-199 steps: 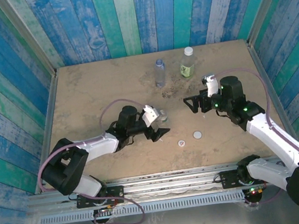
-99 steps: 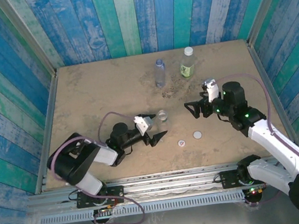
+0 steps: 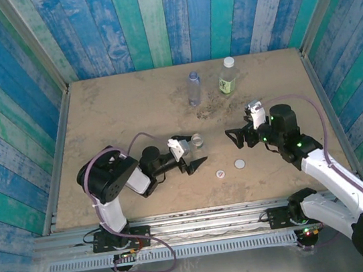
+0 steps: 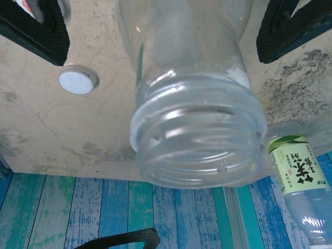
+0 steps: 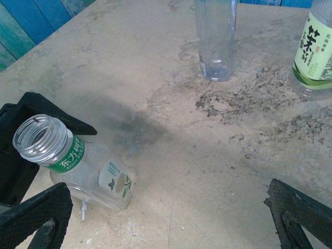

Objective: Screw on the bottle caps

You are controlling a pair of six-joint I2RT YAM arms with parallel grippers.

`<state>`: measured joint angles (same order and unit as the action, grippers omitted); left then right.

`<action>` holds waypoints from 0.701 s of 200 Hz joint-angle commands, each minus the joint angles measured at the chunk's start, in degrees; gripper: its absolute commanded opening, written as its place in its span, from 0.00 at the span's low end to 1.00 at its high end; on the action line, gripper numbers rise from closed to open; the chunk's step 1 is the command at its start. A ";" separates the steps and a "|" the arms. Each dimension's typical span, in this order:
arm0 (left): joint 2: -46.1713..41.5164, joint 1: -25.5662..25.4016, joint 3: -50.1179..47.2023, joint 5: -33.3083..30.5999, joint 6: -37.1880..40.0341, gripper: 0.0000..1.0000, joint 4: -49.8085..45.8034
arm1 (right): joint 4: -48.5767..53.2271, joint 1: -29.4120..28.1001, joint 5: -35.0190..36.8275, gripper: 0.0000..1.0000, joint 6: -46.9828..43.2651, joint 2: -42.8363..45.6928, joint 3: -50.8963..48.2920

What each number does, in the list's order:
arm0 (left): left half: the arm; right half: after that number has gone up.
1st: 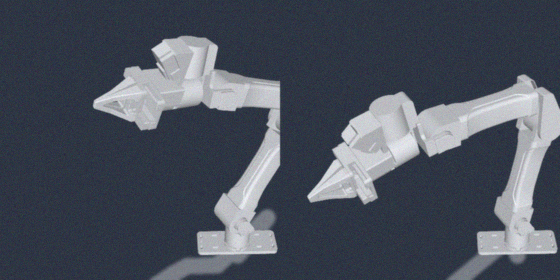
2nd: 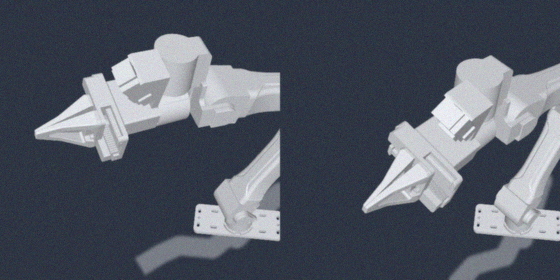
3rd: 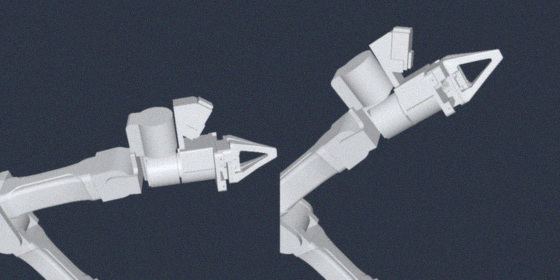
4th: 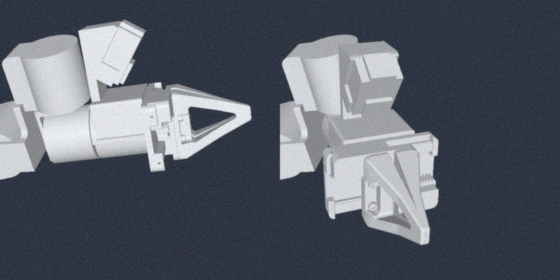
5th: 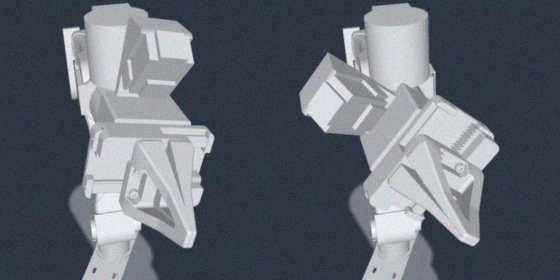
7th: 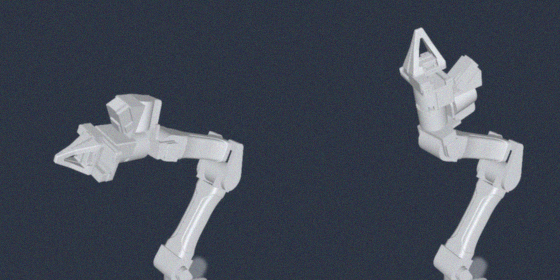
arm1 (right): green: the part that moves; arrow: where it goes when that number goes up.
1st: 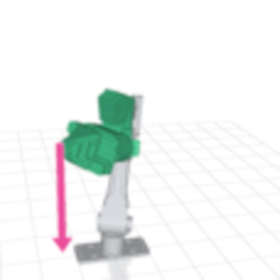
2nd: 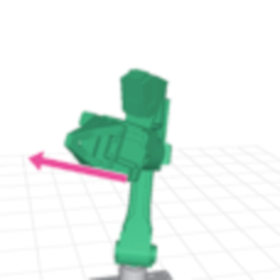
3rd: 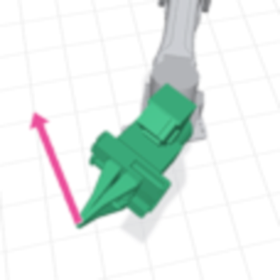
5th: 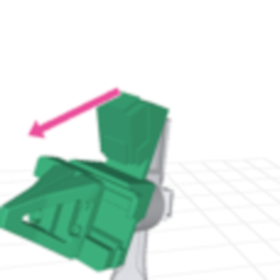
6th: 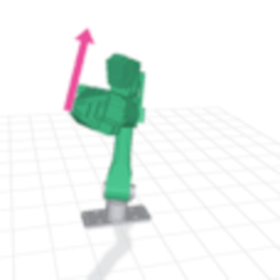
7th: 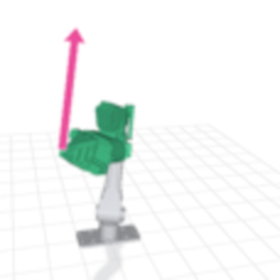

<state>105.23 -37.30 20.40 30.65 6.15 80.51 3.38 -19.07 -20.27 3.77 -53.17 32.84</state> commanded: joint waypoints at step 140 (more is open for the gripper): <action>5.73 1.35 3.59 4.51 1.47 0.59 -3.07 | 2.79 -0.35 2.37 1.00 1.14 0.94 0.37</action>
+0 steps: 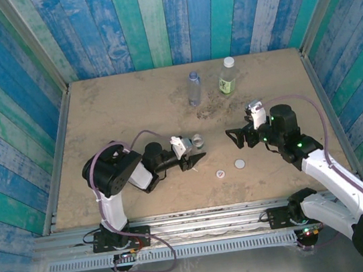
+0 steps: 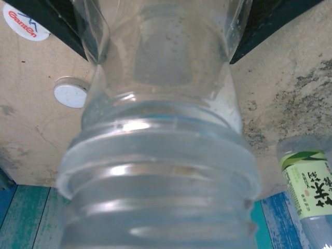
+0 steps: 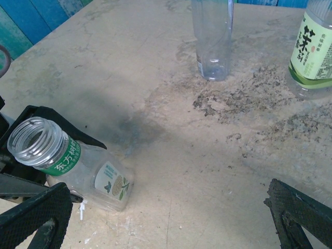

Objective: Screw on the bottle caps

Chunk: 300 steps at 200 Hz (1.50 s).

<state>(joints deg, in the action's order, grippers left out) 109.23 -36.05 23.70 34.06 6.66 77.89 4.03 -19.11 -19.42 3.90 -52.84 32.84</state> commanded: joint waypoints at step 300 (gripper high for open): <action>-4.90 1.25 -7.21 -0.04 0.19 0.61 -0.41 | 22.69 -20.70 25.62 0.50 19.74 -22.39 3.51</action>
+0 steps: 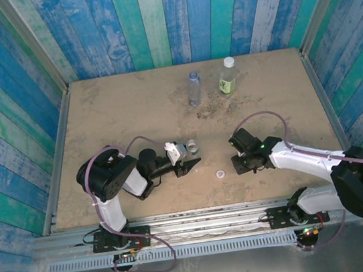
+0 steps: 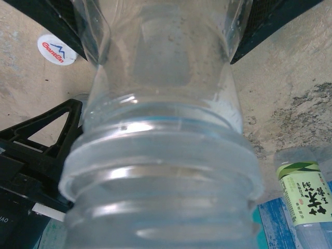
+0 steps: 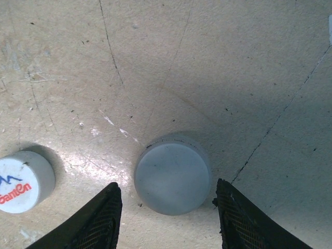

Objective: Screw on the bottle caps

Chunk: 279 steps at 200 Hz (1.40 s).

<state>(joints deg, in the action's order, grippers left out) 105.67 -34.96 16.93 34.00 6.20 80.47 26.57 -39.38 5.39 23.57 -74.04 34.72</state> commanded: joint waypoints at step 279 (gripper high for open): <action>-2.08 0.21 -0.12 0.83 0.85 0.61 -5.76 | -2.32 -0.30 0.97 0.47 -1.25 -6.46 3.45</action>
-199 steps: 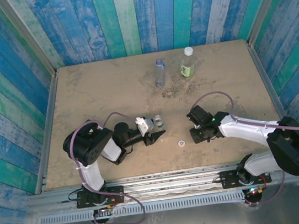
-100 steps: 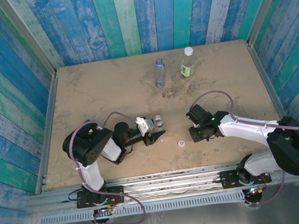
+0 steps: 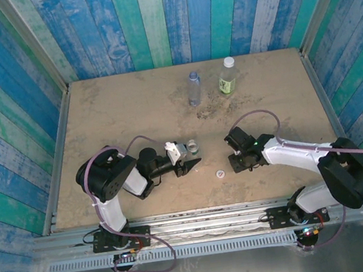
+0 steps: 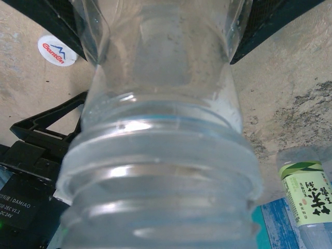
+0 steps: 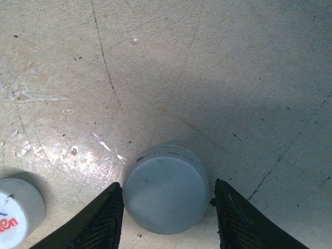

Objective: Screw on the bottle caps

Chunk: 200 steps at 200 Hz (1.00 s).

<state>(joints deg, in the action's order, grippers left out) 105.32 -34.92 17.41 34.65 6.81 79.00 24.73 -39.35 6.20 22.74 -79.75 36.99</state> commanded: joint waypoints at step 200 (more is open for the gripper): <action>-1.78 0.14 -0.95 -0.37 -0.11 0.61 -3.84 | 19.31 -3.08 -7.98 0.42 -10.77 1.37 24.04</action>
<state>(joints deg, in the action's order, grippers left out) 105.23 -34.92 17.39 34.63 6.79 78.89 37.93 -40.93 0.10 14.79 -78.76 56.31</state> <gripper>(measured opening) 0.616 0.418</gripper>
